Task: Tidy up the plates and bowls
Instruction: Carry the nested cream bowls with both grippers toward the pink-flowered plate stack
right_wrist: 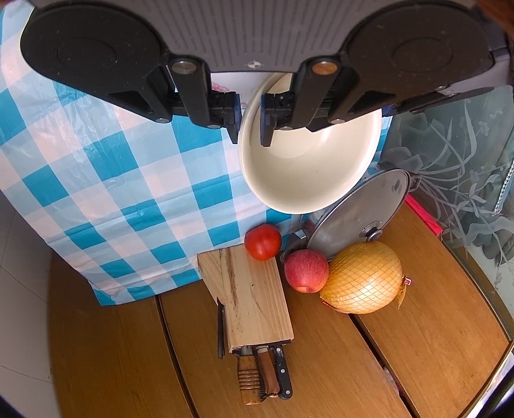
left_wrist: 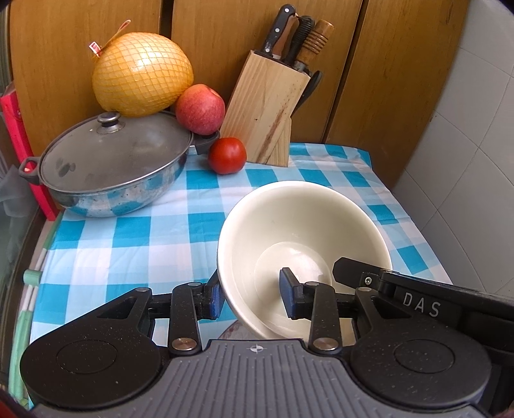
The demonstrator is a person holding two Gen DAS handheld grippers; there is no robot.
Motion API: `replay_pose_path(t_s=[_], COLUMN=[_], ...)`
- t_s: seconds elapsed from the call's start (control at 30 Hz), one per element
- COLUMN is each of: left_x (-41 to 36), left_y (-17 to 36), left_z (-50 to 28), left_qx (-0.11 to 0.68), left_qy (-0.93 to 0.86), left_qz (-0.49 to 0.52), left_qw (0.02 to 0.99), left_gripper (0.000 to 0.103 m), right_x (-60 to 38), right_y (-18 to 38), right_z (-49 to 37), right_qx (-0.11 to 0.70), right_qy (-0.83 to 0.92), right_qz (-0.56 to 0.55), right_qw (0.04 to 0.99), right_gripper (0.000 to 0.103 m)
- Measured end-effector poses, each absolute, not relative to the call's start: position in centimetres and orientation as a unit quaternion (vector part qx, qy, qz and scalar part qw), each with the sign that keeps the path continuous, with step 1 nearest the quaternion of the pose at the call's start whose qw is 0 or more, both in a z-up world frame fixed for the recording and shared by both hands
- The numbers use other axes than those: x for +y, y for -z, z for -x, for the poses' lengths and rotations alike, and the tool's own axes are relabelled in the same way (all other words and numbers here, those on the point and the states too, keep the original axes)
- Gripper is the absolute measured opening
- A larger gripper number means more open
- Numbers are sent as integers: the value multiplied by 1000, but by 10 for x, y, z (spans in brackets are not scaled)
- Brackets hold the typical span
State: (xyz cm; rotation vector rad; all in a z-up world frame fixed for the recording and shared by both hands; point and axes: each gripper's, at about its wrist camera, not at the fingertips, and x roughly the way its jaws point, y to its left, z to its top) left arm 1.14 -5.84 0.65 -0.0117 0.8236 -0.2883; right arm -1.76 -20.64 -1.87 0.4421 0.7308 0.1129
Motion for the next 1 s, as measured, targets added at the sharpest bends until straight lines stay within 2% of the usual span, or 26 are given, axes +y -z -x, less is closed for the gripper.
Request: replay_pose_path(t_s=[1.0], left_x=[-74], left_y=[9], left_z=[35], left_qx=[412], left_qy=[174], left_qz=[-31], left_qw=[894], left_gripper=[43], right_x=[-217], right_y=[37], right_z=[76], right_qx=[369], right_qy=[-42], right_qz=[-227], right_qw=[900], right_gripper=[15])
